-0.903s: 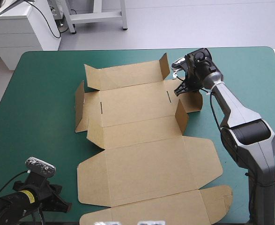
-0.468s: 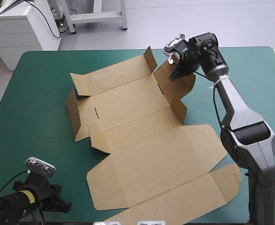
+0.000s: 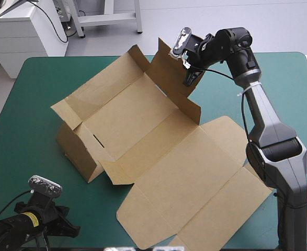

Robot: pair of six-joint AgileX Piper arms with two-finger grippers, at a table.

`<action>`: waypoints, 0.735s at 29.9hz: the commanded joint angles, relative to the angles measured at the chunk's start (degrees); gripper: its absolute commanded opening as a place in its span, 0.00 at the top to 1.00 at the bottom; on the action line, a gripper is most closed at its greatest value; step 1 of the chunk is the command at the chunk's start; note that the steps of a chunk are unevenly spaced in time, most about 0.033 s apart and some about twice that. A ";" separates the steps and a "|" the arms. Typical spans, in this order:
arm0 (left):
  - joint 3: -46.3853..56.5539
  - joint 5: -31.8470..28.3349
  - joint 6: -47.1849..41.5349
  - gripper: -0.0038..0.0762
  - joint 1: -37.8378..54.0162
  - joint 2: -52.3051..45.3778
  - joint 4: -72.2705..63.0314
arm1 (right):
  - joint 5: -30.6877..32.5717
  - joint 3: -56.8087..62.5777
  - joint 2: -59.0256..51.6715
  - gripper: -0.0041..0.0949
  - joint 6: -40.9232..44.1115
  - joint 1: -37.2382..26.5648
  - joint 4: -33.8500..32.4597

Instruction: Fold the box

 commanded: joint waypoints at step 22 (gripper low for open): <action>-1.55 -2.04 -0.09 0.96 -0.18 0.19 -0.12 | -8.89 -1.94 -3.51 0.98 -23.51 14.37 3.83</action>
